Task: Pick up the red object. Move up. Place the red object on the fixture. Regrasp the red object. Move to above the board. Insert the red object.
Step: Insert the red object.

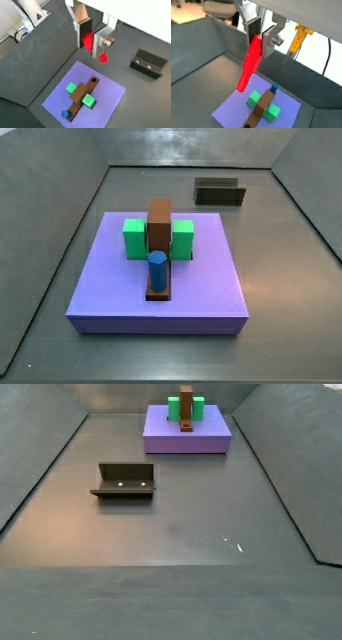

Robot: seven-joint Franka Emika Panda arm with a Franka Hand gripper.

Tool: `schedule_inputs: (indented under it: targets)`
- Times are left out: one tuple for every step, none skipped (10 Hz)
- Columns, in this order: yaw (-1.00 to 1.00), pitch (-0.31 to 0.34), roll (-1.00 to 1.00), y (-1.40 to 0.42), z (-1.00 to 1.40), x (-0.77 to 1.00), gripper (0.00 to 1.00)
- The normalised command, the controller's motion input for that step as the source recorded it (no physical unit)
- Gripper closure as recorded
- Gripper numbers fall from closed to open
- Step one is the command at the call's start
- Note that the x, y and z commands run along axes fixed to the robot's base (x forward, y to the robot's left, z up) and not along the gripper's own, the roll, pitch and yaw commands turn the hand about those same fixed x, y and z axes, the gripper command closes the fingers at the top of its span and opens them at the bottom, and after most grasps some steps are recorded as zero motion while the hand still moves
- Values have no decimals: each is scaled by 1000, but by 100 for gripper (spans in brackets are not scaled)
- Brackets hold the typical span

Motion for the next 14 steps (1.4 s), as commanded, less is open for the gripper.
schedule_inputs:
  targets:
    - [-269, 23, -500, 0, 191, 397, 100]
    - [-269, 20, -500, 0, 191, 400, 100]
    - [-289, 13, -500, 0, 200, 377, 100]
    - [-309, 11, -500, 0, 194, 351, 100]
    - [-234, 74, -500, 0, 111, 477, 100]
    - [-131, 153, -500, 0, 63, 560, 100]
    - [-60, 187, -500, 0, 94, 566, 100]
    - [-66, 180, -500, 0, 0, 557, 100]
    - [0, 10, 0, 0, 0, 26, 100]
    - [-71, 0, 0, 0, -243, 74, 100]
    - [-171, 0, -31, 0, -863, 0, 100]
    - [-277, 0, -130, 0, -894, 0, 100]
    - [-309, 0, -131, 0, -900, -40, 100]
    - [-369, 0, -144, 26, -880, -126, 100]
